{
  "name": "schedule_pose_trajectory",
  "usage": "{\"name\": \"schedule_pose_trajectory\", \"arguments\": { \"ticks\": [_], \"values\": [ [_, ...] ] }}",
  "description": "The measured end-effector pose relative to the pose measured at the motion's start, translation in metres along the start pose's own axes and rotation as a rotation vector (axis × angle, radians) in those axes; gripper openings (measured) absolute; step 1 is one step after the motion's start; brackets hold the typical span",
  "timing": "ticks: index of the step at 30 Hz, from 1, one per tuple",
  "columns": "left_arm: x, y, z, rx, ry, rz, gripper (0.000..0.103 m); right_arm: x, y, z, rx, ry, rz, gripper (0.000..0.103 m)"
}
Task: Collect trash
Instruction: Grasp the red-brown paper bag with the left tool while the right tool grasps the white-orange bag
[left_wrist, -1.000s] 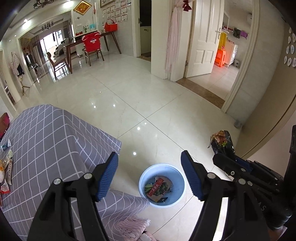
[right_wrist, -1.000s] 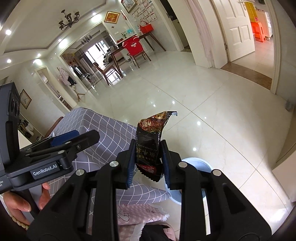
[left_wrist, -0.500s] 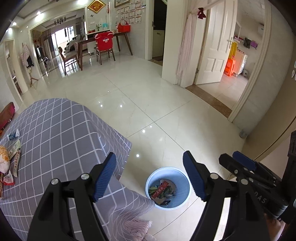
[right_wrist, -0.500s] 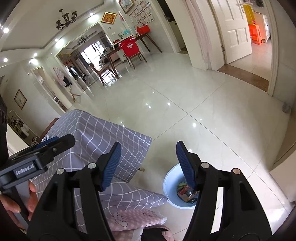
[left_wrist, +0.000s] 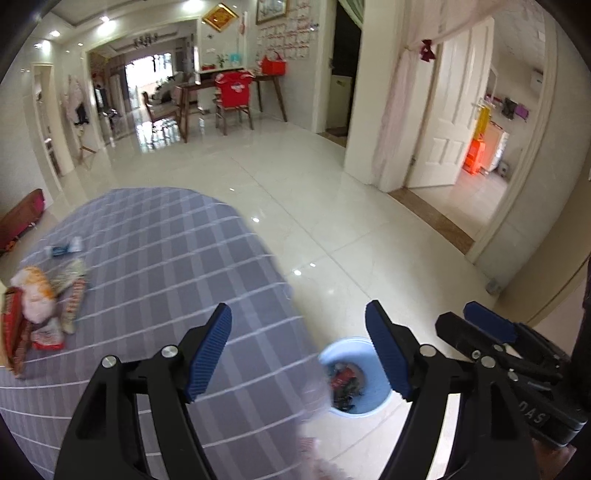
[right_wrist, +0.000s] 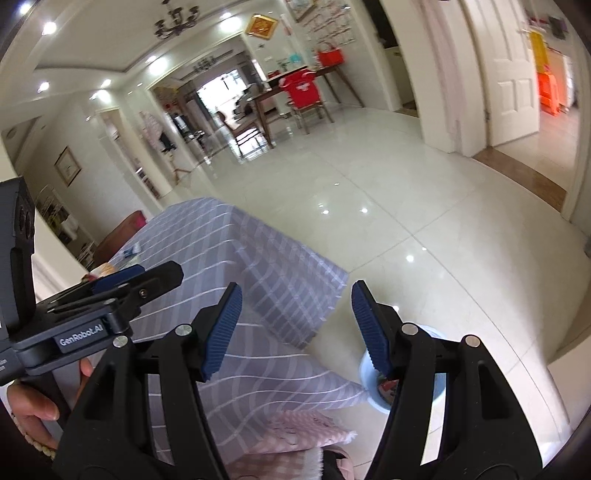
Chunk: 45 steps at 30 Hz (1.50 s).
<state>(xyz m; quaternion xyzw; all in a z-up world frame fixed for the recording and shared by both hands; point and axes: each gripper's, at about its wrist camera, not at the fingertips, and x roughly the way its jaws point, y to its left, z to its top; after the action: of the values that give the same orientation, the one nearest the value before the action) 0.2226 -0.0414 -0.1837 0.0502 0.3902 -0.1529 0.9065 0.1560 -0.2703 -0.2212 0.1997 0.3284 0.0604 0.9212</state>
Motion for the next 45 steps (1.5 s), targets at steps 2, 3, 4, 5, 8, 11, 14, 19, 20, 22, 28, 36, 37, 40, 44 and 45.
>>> {"name": "schedule_pose_trajectory", "arguments": {
  "ticks": [2,3,4,5,8,11,14,19,20,22,28,36,37,40,44,45],
  "values": [
    [-0.009,0.021,-0.002,-0.011,-0.015,0.034,0.073,0.006,0.023,0.001,-0.031,0.008,0.024,0.061],
    [-0.016,0.036,-0.004,-0.018,-0.026,0.061,0.073,0.01,0.037,0.001,-0.048,0.014,0.04,0.061],
    [-0.019,0.045,-0.004,-0.024,-0.03,0.079,0.073,0.013,0.047,0.002,-0.061,0.02,0.054,0.061],
    [-0.026,0.064,-0.006,-0.037,-0.04,0.118,0.073,0.017,0.057,0.002,-0.075,0.025,0.067,0.061],
    [-0.041,0.108,-0.013,-0.074,-0.06,0.206,0.074,0.033,0.099,0.001,-0.127,0.049,0.108,0.061],
    [-0.055,0.16,-0.022,-0.13,-0.074,0.313,0.077,0.054,0.141,-0.003,-0.174,0.08,0.142,0.061],
    [-0.065,0.205,-0.03,-0.161,-0.08,0.393,0.079,0.073,0.177,-0.007,-0.214,0.108,0.178,0.061],
    [-0.067,0.266,-0.048,-0.202,-0.059,0.471,0.079,0.109,0.243,-0.016,-0.299,0.149,0.215,0.061],
    [-0.063,0.278,-0.051,-0.206,-0.046,0.466,0.079,0.116,0.256,-0.017,-0.314,0.155,0.222,0.061],
    [-0.057,0.292,-0.054,-0.207,-0.029,0.454,0.079,0.133,0.279,-0.02,-0.338,0.168,0.228,0.062],
    [-0.04,0.323,-0.063,-0.238,-0.008,0.358,0.046,0.175,0.33,-0.026,-0.378,0.203,0.259,0.068],
    [-0.05,0.358,-0.065,-0.329,-0.08,0.294,0.029,0.224,0.369,-0.028,-0.428,0.241,0.261,0.07],
    [-0.051,0.361,-0.065,-0.334,-0.083,0.298,0.028,0.23,0.373,-0.029,-0.437,0.245,0.26,0.07],
    [-0.056,0.367,-0.063,-0.349,-0.097,0.31,0.027,0.246,0.382,-0.03,-0.441,0.277,0.277,0.07],
    [-0.06,0.366,-0.067,-0.354,-0.106,0.339,0.027,0.261,0.393,-0.036,-0.463,0.31,0.287,0.047],
    [-0.061,0.366,-0.067,-0.355,-0.106,0.345,0.027,0.265,0.396,-0.037,-0.475,0.327,0.284,0.038]
  ]
}}
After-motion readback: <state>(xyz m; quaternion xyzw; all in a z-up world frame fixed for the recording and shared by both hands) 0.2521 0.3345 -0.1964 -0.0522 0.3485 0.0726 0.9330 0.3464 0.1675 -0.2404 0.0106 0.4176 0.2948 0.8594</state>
